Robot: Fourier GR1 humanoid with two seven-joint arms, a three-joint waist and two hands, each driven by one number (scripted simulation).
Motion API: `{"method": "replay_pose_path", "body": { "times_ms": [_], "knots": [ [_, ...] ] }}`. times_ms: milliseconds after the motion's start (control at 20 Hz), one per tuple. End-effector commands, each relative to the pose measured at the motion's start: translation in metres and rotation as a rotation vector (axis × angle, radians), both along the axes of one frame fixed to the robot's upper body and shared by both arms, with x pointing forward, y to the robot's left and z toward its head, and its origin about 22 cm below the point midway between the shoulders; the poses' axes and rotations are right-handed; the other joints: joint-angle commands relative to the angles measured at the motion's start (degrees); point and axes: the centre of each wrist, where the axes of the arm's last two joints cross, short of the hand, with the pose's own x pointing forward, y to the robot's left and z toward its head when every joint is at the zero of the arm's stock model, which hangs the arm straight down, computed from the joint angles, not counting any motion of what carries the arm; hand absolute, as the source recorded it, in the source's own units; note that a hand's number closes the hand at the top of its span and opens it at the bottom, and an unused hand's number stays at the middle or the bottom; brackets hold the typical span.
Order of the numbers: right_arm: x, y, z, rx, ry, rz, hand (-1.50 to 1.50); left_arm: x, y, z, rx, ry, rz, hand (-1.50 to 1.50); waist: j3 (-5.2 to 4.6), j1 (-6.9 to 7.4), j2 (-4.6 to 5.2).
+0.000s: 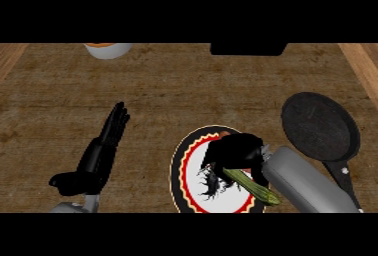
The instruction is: Pick the squash from the plate and place it in the pan
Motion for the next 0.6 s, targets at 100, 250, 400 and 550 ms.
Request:
{"method": "replay_pose_path", "body": {
  "times_ms": [100, 250, 400, 550],
  "knots": [
    [-0.002, -0.009, -0.02, 0.056, 0.007, -0.014, 1.5, 0.015, 0.005, 0.005, 0.002, -0.008, 0.006, 0.0, 0.52, -0.37, 1.14],
    [0.005, -0.024, -0.003, 0.155, -0.007, -0.055, 1.5, 0.005, -0.004, -0.002, -0.016, 0.007, 0.021, 0.0, 0.52, -0.59, 1.05],
    [0.008, -0.013, 0.002, 0.294, -0.066, -0.117, 1.5, 0.005, -0.008, -0.005, 0.003, -0.017, 0.004, 0.0, 0.53, -0.52, 1.14],
    [0.021, -0.022, 0.021, 0.313, -0.137, -0.523, 1.5, -0.001, 0.001, -0.006, 0.004, 0.011, 0.045, 0.0, 0.44, -2.87, 0.31]
  ]
}}
